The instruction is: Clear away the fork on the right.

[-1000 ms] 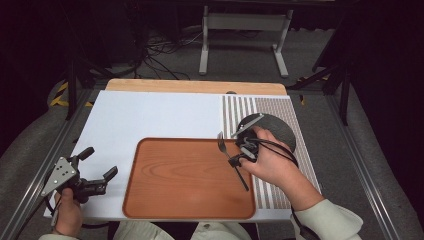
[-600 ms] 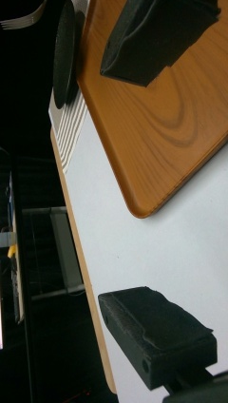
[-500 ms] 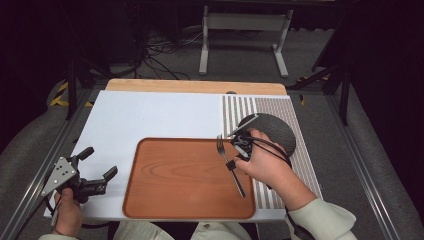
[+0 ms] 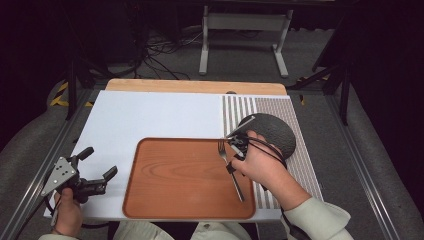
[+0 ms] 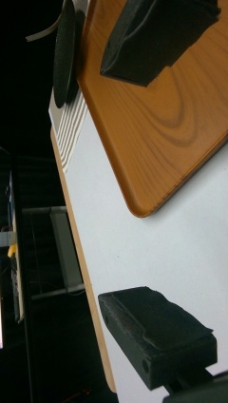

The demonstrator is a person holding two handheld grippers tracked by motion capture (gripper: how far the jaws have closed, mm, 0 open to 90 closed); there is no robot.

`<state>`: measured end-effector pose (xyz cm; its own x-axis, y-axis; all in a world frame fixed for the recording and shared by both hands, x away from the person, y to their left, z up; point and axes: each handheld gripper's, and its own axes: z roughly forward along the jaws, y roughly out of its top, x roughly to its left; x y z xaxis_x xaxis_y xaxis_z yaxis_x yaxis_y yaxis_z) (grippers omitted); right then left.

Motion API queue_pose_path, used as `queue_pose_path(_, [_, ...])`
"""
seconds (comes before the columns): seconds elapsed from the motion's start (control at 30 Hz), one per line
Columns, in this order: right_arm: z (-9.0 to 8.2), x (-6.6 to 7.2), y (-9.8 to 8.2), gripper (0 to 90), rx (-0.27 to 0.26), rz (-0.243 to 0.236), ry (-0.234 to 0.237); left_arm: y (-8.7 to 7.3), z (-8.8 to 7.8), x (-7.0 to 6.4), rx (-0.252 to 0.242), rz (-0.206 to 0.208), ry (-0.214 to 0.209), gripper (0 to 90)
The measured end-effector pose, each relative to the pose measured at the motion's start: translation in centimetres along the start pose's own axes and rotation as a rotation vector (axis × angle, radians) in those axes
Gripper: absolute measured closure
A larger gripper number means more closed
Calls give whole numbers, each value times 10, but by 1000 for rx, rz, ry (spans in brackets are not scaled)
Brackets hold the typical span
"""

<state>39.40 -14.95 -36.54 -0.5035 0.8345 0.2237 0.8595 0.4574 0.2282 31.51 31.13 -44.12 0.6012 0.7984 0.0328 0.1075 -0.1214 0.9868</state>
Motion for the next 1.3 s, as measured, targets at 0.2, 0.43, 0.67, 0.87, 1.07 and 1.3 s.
queue_pose_path(0.2, [11, -2, 0, 851, 27, 8, -8, 0, 0, 0, 1, 0, 0, 0])
queue_pose_path(0.43, [22, -4, 2, 849, 65, 30, -12, 0, 0, 0, 2, 0, -2, 0])
queue_pose_path(0.67, [30, -7, 3, 849, 90, 51, -27, 0, 0, 0, 2, -2, 0, 0])
queue_pose_path(0.87, [36, -10, 3, 848, 97, 71, -23, 0, 0, 0, 3, -2, 0, 0])
queue_pose_path(1.07, [42, -11, 3, 847, 103, 78, -28, 0, 1, 0, 3, -3, 0, 0])
queue_pose_path(1.3, [45, -11, 3, 847, 110, 78, -27, -1, 1, 0, 3, -2, 0, 0])
